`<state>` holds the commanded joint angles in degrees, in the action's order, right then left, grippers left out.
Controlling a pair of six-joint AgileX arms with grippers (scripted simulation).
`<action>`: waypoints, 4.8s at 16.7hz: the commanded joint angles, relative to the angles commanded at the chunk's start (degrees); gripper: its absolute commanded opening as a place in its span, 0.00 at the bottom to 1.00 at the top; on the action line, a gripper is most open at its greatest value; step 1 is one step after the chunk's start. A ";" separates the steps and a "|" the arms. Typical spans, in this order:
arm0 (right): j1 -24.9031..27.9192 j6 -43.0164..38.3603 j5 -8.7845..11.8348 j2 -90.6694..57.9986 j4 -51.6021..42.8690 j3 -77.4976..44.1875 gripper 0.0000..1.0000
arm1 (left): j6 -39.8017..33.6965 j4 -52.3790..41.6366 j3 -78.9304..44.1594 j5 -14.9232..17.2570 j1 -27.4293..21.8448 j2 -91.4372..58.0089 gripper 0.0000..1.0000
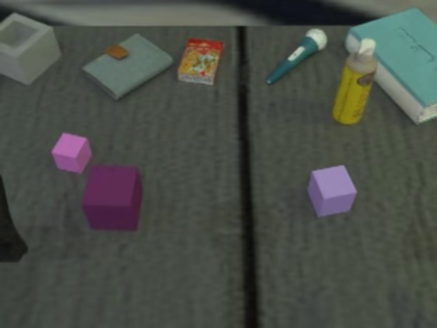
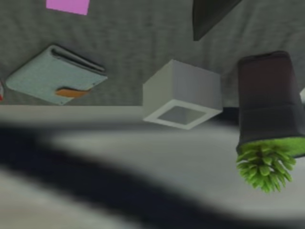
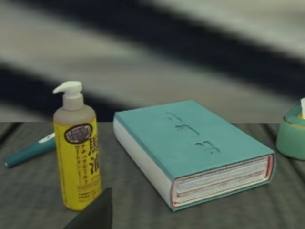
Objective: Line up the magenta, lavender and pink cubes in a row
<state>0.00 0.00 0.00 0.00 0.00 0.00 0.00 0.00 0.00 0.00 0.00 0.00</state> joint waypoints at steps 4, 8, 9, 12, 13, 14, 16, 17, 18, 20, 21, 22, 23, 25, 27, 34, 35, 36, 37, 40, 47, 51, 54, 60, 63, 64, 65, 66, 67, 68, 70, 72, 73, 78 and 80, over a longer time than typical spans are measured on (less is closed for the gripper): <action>0.00 0.00 0.00 0.00 0.00 0.00 1.00 | 0.17 -1.23 -1.73 0.10 -0.20 -1.73 1.00; 0.00 0.00 0.00 0.00 0.00 0.00 1.00 | 1.13 -8.12 -12.32 0.25 -0.93 -12.47 1.00; 0.00 0.00 0.00 0.00 0.00 0.00 1.00 | 1.47 -10.60 -16.26 0.25 -1.13 -16.68 1.00; 0.00 0.00 0.00 0.00 0.00 0.00 1.00 | 2.70 -19.34 -30.02 0.19 -1.78 -32.81 1.00; 0.00 0.00 0.00 0.00 0.00 0.00 1.00 | 3.17 -22.61 -35.00 0.16 -2.03 -39.19 1.00; 0.00 0.00 0.00 0.00 0.00 0.00 1.00 | 3.65 -26.00 -40.08 0.14 -2.28 -45.84 1.00; 0.00 0.00 0.00 0.00 0.00 0.00 1.00 | 4.64 -33.00 -50.23 0.10 -2.83 -59.32 1.00; 0.00 0.00 0.00 0.00 0.00 0.00 1.00 | 5.14 -36.52 -55.20 0.09 -3.12 -65.90 1.00; 0.00 0.00 0.00 0.00 0.00 0.00 1.00 | 5.63 -40.02 -60.06 0.08 -3.41 -72.24 1.00; 0.00 0.00 0.00 0.00 0.00 0.00 1.00 | 6.58 -46.78 -69.42 0.08 -3.99 -83.96 1.00; 0.00 0.00 0.00 0.00 0.00 0.00 1.00 | 7.03 -49.96 -73.92 0.09 -4.27 -89.36 1.00; 0.00 0.00 0.00 0.00 0.00 0.00 1.00 | 7.46 -52.98 -78.34 0.10 -4.54 -94.52 1.00; 0.00 0.00 0.00 0.00 0.00 0.00 1.00 | 7.86 -55.80 -82.63 0.11 -4.79 -99.50 1.00; 0.00 0.00 0.00 0.00 0.00 0.00 1.00 | 8.57 -60.78 -90.57 0.11 -5.22 -108.75 1.00; 0.00 0.00 0.00 0.00 0.00 0.00 1.00 | 9.16 -64.80 -97.25 0.13 -5.57 -116.36 1.00; 0.00 0.00 0.00 0.00 0.00 0.00 1.00 | 10.00 -70.50 -107.42 0.18 -6.07 -126.92 1.00; 0.00 0.00 0.00 0.00 0.00 0.00 1.00 | 10.00 -70.50 -107.42 0.18 -6.07 -126.92 1.00; 0.00 0.00 0.00 0.00 0.00 0.00 1.00 | 10.00 -70.50 -107.42 0.18 -6.07 -126.92 1.00; 0.00 0.00 0.00 0.00 0.00 0.00 1.00 | 9.96 -70.38 -107.28 0.17 -5.73 -126.81 1.00; 0.00 0.00 0.00 0.00 0.00 0.00 1.00 | 10.13 -68.11 -105.42 0.19 -5.91 -127.57 1.00; 0.00 0.00 0.00 0.00 0.00 0.00 1.00 | 10.16 -53.50 -95.77 0.24 -5.98 -132.14 1.00; 0.00 0.00 0.00 0.00 0.00 0.00 1.00 | 10.16 -53.10 -95.43 0.24 -5.98 -132.32 1.00; 0.00 0.00 0.00 0.00 0.00 0.00 1.00 | 10.16 -53.10 -95.43 0.24 -5.98 -132.32 0.77; 0.00 0.00 0.00 0.00 0.00 0.00 1.00 | 10.16 -53.10 -95.43 0.24 -5.98 -132.32 0.32; 0.00 0.00 0.00 0.00 0.00 0.00 1.00 | 10.16 -53.10 -95.43 0.24 -5.98 -132.32 0.10; 0.00 0.00 0.00 0.00 0.00 0.00 1.00 | 10.16 -53.10 -95.43 0.24 -5.98 -132.32 0.02; 0.00 0.00 0.00 0.00 0.00 0.00 1.00 | 10.16 -53.10 -95.43 0.24 -5.98 -132.32 0.00; 0.00 0.00 0.00 0.00 0.00 0.00 1.00 | 10.16 -53.10 -95.43 0.24 -5.98 -132.32 0.00; 0.00 0.00 0.00 0.00 0.00 0.00 1.00 | 10.16 -53.10 -95.43 0.24 -5.98 -132.32 0.00; 0.00 0.00 0.00 0.00 0.00 0.00 1.00 | 10.16 -53.10 -95.43 0.24 -5.98 -132.32 0.00; 0.00 0.00 0.00 0.00 0.00 0.00 1.00 | 10.16 -53.10 -95.43 0.24 -5.98 -132.32 0.00; 0.00 0.00 0.00 0.00 0.00 0.00 1.00 | 10.16 -53.10 -95.43 0.24 -5.98 -132.32 0.00; 0.00 0.00 0.00 0.00 0.00 0.00 1.00 | 9.99 -53.70 -96.04 0.55 -5.92 -130.45 0.00; 0.00 0.00 0.00 0.00 0.00 0.00 1.00 | 9.70 -60.70 -101.00 0.51 -5.14 -128.77 0.00; 0.00 0.00 0.00 0.00 0.00 0.00 1.00 | 9.79 -65.16 -103.87 0.51 -4.94 -127.59 0.00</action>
<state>0.00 0.00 0.00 0.00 0.00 0.00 9.79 -65.16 -103.87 0.51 -4.94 -127.59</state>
